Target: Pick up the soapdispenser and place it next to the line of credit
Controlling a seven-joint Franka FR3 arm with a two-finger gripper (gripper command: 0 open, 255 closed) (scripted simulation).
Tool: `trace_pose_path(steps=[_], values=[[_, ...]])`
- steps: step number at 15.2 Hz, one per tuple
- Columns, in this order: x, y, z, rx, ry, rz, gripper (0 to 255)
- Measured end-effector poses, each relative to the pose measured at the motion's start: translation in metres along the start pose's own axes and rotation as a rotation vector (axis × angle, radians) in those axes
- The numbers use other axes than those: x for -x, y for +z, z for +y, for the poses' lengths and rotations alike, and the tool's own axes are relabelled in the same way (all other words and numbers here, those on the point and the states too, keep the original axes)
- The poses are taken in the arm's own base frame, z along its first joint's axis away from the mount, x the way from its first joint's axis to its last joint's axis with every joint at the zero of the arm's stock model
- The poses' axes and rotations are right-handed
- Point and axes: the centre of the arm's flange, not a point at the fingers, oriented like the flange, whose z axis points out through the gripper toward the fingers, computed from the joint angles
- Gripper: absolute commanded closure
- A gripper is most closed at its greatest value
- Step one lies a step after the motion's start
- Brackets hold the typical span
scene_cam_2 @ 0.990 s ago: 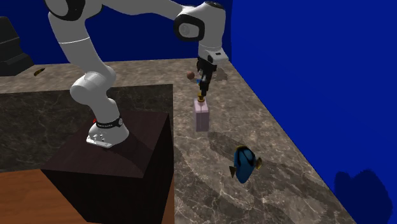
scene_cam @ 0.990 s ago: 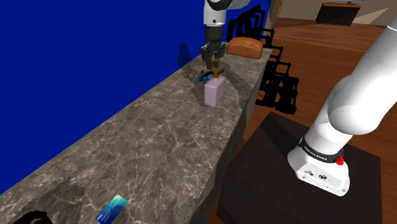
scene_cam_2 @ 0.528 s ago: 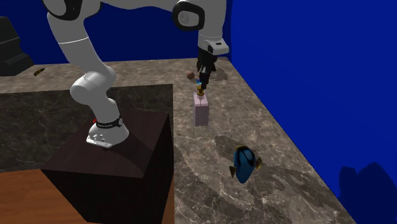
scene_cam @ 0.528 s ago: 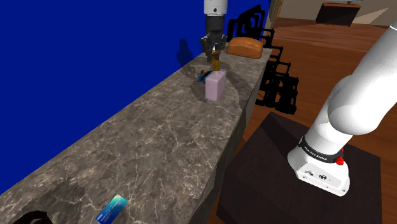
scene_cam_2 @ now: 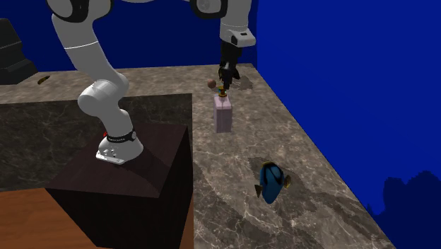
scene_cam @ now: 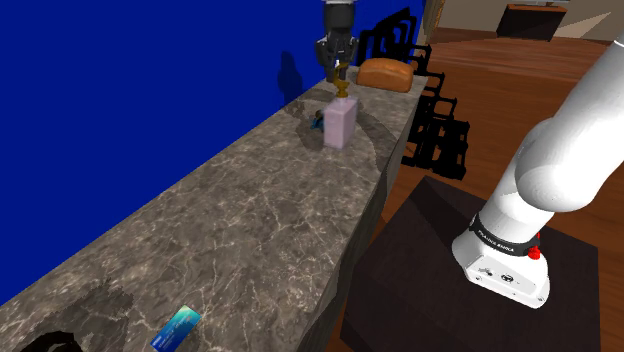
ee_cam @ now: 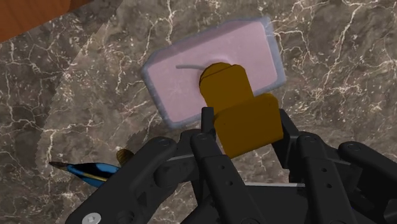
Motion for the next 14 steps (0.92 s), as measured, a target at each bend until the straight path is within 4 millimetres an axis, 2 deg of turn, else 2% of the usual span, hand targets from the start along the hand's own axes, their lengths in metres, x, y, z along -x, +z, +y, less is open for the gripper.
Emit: trace_pose_path(steps=[14], values=[[0.005,-0.075,-0.007,0.0,0.0,0.0,255]])
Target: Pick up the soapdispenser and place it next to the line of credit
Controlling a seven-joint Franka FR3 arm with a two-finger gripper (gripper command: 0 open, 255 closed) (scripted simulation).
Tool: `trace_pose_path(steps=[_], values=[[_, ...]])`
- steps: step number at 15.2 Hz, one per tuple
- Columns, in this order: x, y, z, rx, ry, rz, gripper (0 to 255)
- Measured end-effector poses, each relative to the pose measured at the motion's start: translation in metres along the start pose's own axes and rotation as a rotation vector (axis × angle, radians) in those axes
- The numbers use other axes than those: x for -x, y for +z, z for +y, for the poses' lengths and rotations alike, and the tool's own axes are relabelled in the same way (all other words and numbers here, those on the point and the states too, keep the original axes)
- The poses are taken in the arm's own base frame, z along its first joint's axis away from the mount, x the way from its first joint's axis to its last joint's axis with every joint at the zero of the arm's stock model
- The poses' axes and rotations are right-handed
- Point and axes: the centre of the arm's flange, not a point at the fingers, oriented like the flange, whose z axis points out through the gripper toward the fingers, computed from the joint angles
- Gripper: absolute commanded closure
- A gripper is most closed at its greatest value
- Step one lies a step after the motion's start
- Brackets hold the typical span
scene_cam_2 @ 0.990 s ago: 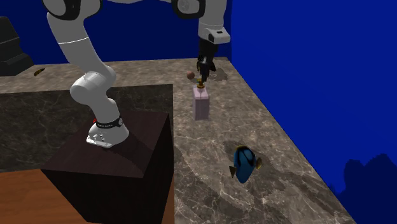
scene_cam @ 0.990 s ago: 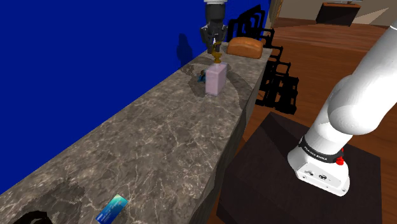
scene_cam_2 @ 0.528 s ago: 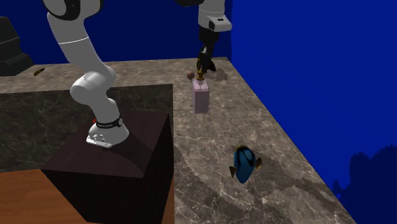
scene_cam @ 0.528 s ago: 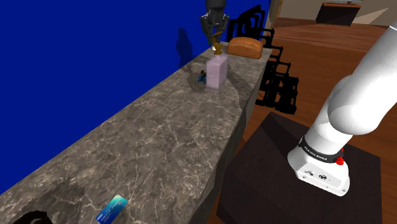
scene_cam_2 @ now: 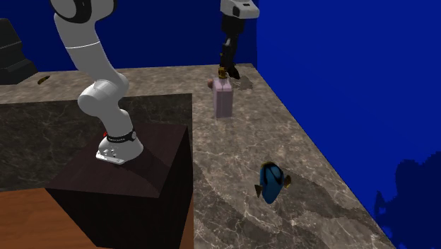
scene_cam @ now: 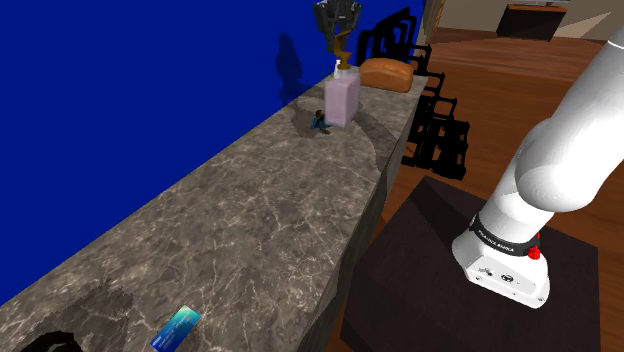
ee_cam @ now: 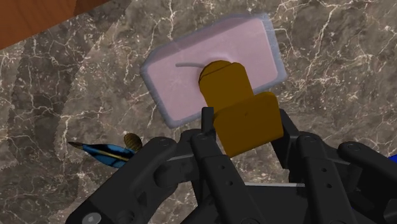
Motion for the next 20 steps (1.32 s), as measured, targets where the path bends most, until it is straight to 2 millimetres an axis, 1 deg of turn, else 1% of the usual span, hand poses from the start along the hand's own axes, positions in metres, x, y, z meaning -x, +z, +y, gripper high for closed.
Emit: trace_pose_path(steps=[16,17,18,20], values=[[0.009,-0.085,-0.005,0.0,0.0,0.0,255],[0.01,-0.088,-0.006,0.0,0.0,0.0,255],[0.012,-0.087,-0.012,0.0,0.0,0.0,255],[0.017,-0.076,-0.027,0.0,-0.001,-0.001,255]])
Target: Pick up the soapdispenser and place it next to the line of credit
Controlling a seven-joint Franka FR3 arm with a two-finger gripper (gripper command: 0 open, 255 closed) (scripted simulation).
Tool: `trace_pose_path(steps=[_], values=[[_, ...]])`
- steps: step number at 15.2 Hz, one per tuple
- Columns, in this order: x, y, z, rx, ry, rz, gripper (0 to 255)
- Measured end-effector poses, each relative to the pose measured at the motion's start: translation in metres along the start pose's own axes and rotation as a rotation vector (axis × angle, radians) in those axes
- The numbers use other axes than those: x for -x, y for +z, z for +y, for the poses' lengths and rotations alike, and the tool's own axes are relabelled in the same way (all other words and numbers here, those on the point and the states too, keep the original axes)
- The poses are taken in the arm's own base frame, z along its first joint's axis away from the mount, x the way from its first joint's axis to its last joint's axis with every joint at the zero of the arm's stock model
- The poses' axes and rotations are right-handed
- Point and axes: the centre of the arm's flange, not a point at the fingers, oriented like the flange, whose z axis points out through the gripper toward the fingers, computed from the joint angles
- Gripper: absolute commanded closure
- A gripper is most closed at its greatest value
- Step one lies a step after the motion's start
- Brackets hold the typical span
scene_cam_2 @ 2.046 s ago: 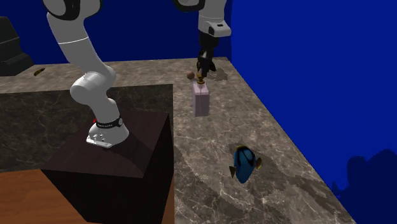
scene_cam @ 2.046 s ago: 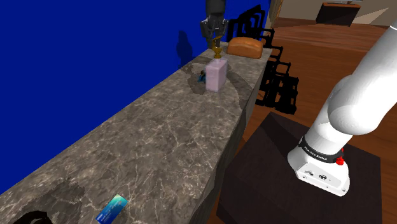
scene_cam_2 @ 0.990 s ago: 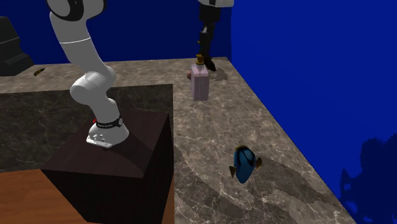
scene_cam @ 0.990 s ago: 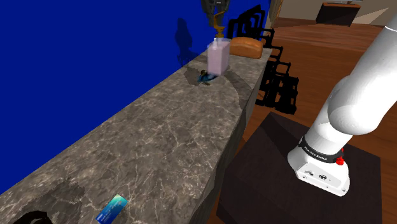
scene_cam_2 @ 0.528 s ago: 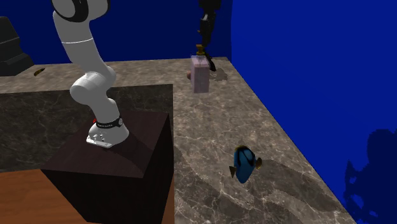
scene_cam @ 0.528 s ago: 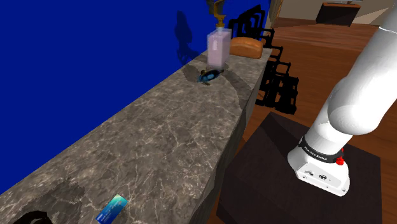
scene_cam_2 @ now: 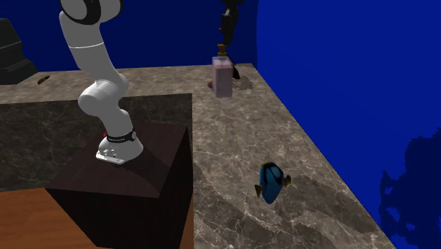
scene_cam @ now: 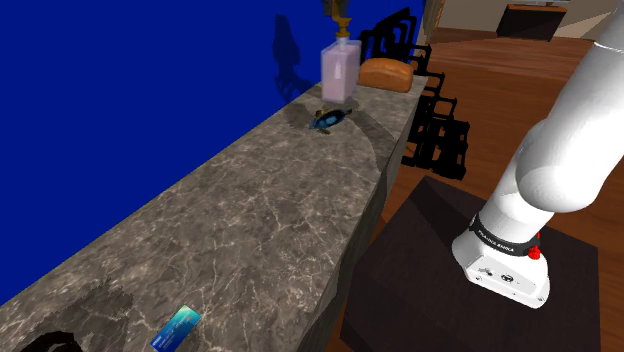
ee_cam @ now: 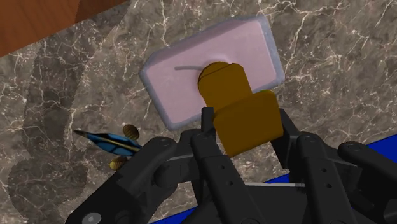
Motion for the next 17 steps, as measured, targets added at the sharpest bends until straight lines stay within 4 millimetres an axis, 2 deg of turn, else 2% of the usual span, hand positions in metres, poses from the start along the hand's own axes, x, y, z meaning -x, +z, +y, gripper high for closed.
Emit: trace_pose_path(steps=[11,17], values=[[0.038,0.07,-0.12,0.0,-0.001,0.0,255],[0.058,0.116,-0.179,0.001,0.0,0.0,255]])
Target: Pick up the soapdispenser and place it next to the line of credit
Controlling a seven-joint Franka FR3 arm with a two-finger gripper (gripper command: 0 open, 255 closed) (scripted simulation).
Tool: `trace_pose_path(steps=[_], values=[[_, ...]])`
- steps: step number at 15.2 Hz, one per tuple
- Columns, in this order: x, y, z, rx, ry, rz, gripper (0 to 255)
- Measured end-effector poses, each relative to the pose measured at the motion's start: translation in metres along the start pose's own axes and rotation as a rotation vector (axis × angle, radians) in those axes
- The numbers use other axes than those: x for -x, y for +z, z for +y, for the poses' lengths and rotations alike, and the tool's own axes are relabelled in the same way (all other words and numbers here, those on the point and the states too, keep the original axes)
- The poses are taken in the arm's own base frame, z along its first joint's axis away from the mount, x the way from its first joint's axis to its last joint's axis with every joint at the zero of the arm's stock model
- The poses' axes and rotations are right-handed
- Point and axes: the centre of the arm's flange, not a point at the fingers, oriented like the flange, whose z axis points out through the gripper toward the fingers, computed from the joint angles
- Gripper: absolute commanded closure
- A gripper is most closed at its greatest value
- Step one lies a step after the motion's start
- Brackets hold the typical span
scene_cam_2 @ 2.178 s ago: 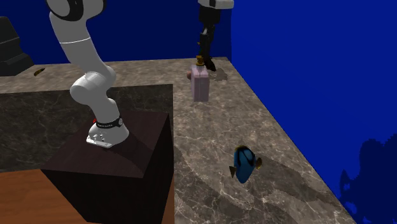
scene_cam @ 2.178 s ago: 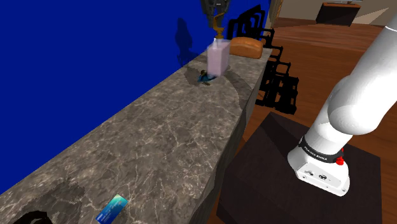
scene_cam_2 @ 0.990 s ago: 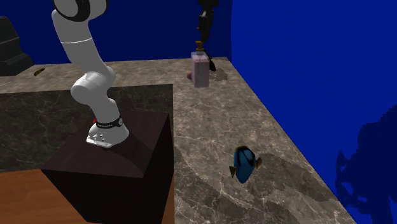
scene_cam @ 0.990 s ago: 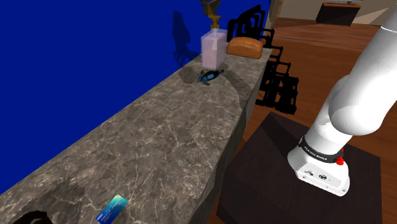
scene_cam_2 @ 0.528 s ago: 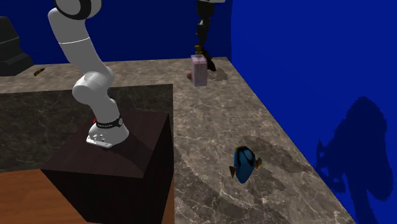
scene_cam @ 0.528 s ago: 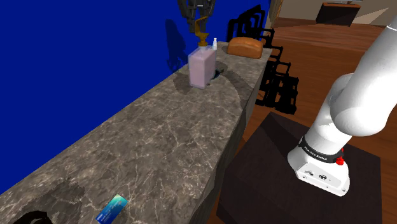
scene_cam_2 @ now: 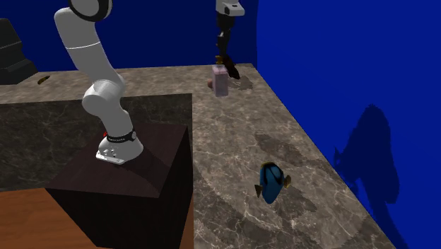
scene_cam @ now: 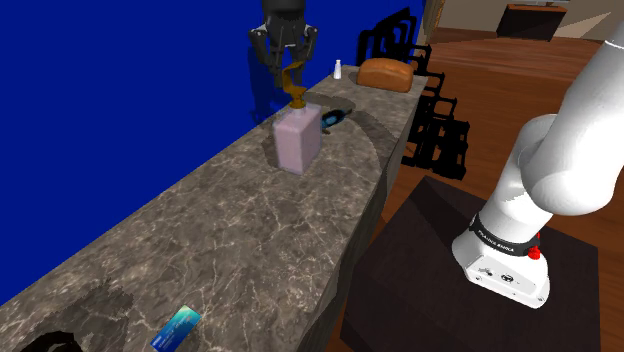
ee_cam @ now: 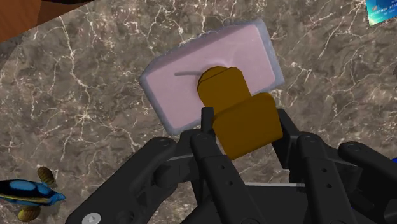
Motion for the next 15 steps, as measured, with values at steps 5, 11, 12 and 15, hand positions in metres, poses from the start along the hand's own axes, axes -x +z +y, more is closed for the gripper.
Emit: trace_pose_path(steps=[5,11,12,15], values=[[0.019,0.029,-0.056,0.0,0.0,0.0,255],[0.041,0.075,-0.119,0.0,0.0,0.001,255],[0.044,0.082,-0.131,0.0,0.0,0.001,255],[0.057,0.098,-0.164,0.0,0.0,0.001,255]])
